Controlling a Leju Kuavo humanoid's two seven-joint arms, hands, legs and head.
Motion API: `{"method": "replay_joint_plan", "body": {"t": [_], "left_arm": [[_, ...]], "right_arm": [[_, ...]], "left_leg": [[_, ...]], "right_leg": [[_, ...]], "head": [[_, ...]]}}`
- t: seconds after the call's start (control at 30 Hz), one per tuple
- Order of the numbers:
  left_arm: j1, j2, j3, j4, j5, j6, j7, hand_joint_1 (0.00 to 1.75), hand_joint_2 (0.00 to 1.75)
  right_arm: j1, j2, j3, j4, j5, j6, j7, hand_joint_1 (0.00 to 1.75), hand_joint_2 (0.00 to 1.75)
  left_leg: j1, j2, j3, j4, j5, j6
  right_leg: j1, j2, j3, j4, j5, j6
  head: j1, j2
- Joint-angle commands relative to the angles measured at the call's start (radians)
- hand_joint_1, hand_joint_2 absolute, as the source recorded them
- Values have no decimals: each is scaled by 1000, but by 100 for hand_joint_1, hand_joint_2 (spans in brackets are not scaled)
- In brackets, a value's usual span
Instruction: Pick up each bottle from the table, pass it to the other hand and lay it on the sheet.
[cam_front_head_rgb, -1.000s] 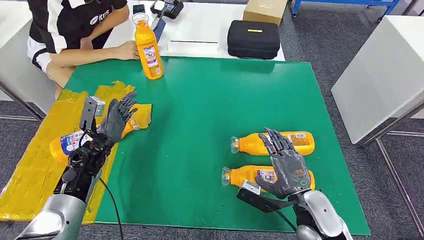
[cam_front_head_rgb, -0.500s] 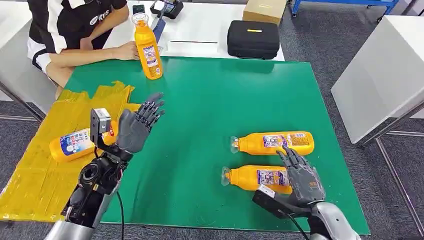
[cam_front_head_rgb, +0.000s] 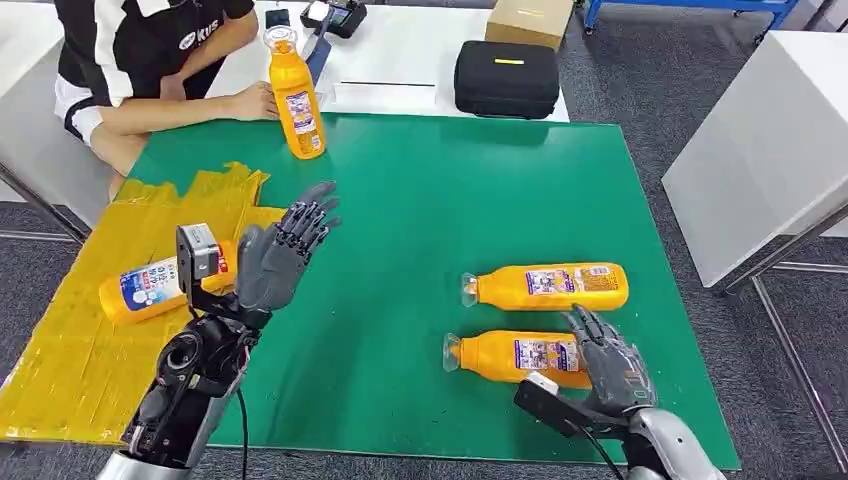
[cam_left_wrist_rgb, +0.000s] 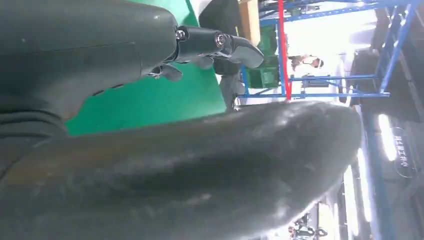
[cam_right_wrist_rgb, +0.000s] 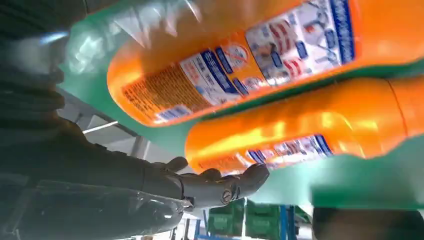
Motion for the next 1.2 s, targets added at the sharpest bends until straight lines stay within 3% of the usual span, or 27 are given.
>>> {"method": "replay_joint_plan", "body": {"t": [0.03, 0.5, 0.8, 0.87, 0.9, 0.93, 0.97, 1.0, 1.2], "left_arm": [[-11, 9, -27, -6, -22, 27, 11, 0, 0], [40, 12, -32, -34, -28, 42, 21, 0, 0], [87, 13, -21, -70, -27, 53, 44, 0, 0], [93, 9, -16, -74, -25, 56, 50, 0, 0], [97, 8, -13, -77, -23, 58, 55, 0, 0], [105, 9, -12, -82, -21, 59, 58, 0, 0], [108, 10, -11, -79, -21, 60, 58, 0, 0], [108, 9, -11, -69, -20, 61, 58, 0, 0], [99, 4, -8, -49, -17, 62, 58, 0, 0]], "right_arm": [[-39, 48, -36, 130, -12, 31, -14, 0, 175], [-87, 68, -20, 248, 0, 51, 1, 0, 175], [-105, 68, -7, 312, 11, 66, 9, 10, 175], [-110, 65, 2, 325, 14, 75, 11, 37, 175], [-112, 63, 7, 331, 15, 79, 12, 61, 175], [-117, 59, 15, 344, 15, 83, 12, 140, 175], [-119, 56, 19, 352, 15, 85, 11, 168, 175], [-122, 51, 25, 365, 15, 86, 12, 175, 175], [-122, 47, 31, 372, 8, 87, 8, 175, 175]], "left_leg": [[1, 0, 4, -1, -2, 0], [1, 0, 6, -1, -3, 0], [1, -1, 9, 0, -4, 1], [1, -1, 5, -1, -2, 0], [1, -1, 10, 0, -4, 1], [1, 0, 7, -1, -2, 0], [1, -1, 10, -1, -4, 1], [2, 0, 9, -1, -3, 0], [1, -2, 10, -1, -3, 1]], "right_leg": [[1, 1, 4, -1, -1, -4], [1, 1, 6, -1, -2, -5], [2, 1, 9, -1, -4, -6], [1, 0, 5, -1, -2, -4], [2, 0, 10, -1, -4, -6], [2, 1, 7, -2, -2, -4], [2, 0, 10, -1, -4, -6], [2, 1, 9, -2, -3, -5], [2, -1, 10, -2, -4, -5]], "head": [[0, 0], [0, 0], [0, 0], [0, 0], [0, 0], [0, 0], [0, 0], [0, 0], [0, 0]]}}
